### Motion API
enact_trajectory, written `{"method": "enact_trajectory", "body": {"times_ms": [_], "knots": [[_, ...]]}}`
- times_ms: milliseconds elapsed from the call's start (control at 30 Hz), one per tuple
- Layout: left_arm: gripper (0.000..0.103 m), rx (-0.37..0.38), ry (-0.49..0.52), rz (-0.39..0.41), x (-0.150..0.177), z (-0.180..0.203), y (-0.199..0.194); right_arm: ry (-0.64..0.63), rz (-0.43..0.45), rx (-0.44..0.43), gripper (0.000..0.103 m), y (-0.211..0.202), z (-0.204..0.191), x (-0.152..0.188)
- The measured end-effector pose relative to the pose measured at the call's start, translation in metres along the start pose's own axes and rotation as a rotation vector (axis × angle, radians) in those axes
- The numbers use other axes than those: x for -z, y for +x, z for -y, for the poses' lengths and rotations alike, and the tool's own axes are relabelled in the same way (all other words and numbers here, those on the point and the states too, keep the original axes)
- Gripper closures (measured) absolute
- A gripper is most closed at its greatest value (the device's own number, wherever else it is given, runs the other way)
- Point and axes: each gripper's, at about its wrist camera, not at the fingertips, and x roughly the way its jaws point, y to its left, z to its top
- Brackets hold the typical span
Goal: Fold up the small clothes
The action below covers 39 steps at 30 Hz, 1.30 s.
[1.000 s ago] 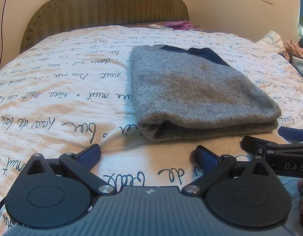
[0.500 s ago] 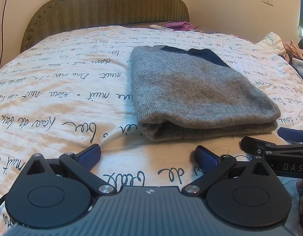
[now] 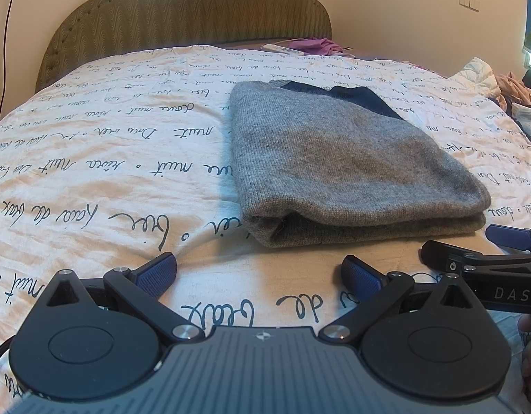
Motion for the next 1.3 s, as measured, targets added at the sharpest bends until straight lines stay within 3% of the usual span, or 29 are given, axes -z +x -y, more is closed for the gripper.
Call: {"method": "enact_trajectory", "body": {"times_ms": [1300], "knots": [[0.000,-0.003,-0.012,0.003,0.0009,0.0020,-0.0020,0.004,0.001,-0.003,0.000,0.0001,0.0006,-0.0002]]}}
